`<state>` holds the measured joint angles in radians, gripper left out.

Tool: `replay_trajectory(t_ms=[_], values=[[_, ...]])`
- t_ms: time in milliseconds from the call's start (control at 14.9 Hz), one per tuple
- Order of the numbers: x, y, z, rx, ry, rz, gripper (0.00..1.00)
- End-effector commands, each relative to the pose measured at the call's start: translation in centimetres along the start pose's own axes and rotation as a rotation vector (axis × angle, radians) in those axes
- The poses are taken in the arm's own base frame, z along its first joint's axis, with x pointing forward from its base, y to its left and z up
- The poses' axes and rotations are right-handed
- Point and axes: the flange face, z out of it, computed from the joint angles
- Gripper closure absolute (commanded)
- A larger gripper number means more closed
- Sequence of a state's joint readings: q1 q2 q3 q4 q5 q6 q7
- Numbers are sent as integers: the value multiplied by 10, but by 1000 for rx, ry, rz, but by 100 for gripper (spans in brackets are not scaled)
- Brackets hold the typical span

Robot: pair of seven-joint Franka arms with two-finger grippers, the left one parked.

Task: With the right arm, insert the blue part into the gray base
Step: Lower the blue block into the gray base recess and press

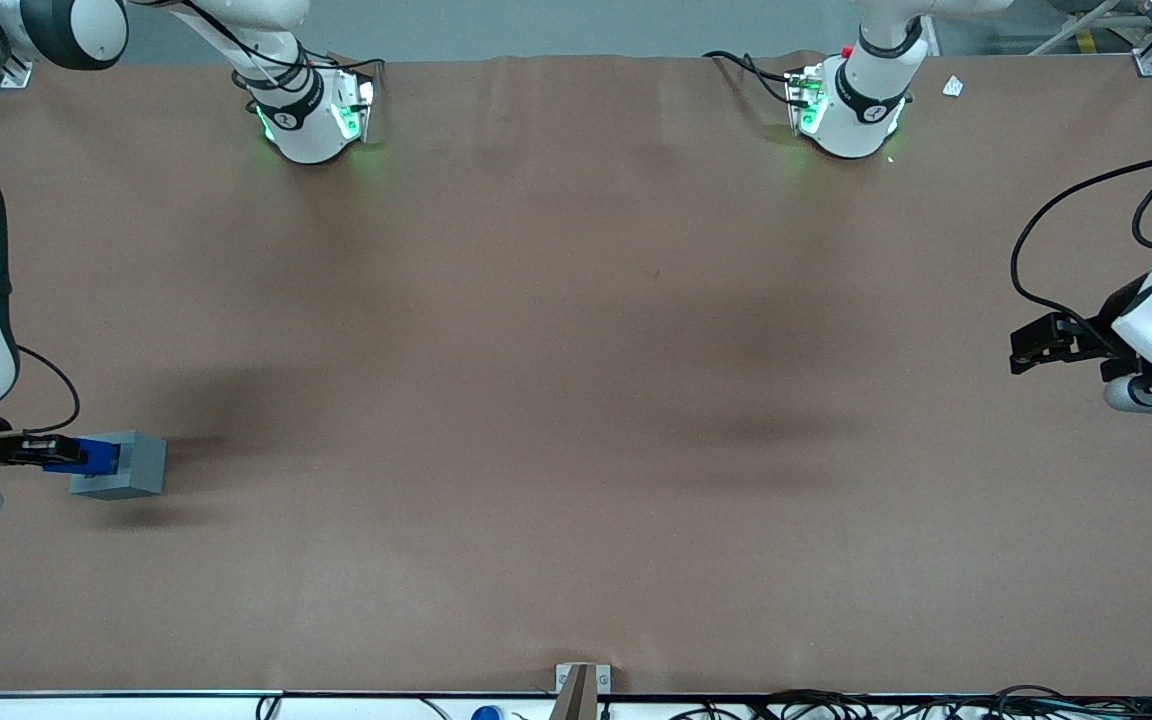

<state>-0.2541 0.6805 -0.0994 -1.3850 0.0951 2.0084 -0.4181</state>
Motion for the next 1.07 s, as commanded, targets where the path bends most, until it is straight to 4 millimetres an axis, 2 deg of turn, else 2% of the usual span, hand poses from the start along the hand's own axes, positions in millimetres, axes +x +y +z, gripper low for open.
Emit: replay_trajectory(t_ms=[0,738,1007], values=[[-7,-8,2,18,-11,17,100],[-6,-13,5,7,-9,14,100],[-2,-8,5,-12,26,8,100]])
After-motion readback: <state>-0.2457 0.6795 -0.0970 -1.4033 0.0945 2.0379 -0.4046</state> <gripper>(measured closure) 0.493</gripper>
